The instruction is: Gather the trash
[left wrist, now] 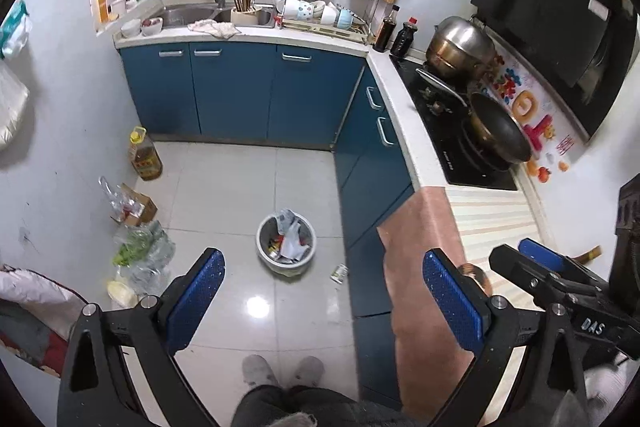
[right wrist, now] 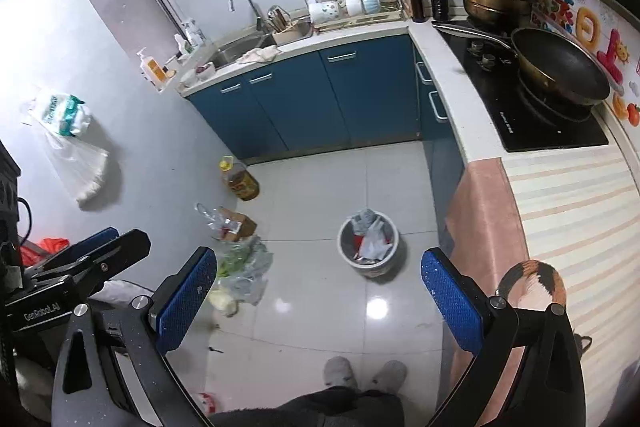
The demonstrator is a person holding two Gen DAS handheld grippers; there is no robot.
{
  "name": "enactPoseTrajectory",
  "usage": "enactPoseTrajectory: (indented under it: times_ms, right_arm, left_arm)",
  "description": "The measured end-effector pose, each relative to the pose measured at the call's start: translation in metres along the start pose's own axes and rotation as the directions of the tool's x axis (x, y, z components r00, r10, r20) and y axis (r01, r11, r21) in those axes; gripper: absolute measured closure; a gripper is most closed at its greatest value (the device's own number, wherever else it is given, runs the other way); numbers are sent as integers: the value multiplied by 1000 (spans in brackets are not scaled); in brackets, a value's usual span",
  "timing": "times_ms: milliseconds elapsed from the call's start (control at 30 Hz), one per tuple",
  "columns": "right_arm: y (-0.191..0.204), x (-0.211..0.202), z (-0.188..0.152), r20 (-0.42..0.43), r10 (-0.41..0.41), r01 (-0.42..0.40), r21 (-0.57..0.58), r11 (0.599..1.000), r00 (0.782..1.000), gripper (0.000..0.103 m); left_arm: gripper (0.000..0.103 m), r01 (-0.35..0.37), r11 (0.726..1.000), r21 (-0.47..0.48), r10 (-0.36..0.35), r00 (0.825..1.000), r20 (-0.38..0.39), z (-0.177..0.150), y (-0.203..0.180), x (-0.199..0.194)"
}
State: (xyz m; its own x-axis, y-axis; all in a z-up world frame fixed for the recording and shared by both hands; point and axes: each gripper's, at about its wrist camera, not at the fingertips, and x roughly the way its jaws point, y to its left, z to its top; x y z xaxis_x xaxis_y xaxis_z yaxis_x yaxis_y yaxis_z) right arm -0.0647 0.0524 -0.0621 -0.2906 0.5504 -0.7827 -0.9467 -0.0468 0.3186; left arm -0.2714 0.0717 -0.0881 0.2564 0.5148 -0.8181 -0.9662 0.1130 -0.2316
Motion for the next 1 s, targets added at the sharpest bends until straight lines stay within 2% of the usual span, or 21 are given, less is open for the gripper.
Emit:
enactPoseTrajectory:
  times_ms: [400,1000]
  right_arm:
    - [26,-2,3,-49,36,-39,-61,997,998,0]
    - [14,1,1,-76,29,-32,-46,998,997,0]
  left_arm:
    - [2,17,999,-29,-18,999,-32,-13,6,-9]
    - [0,30,999,-22,-31,998,-51,-14,-3,-4]
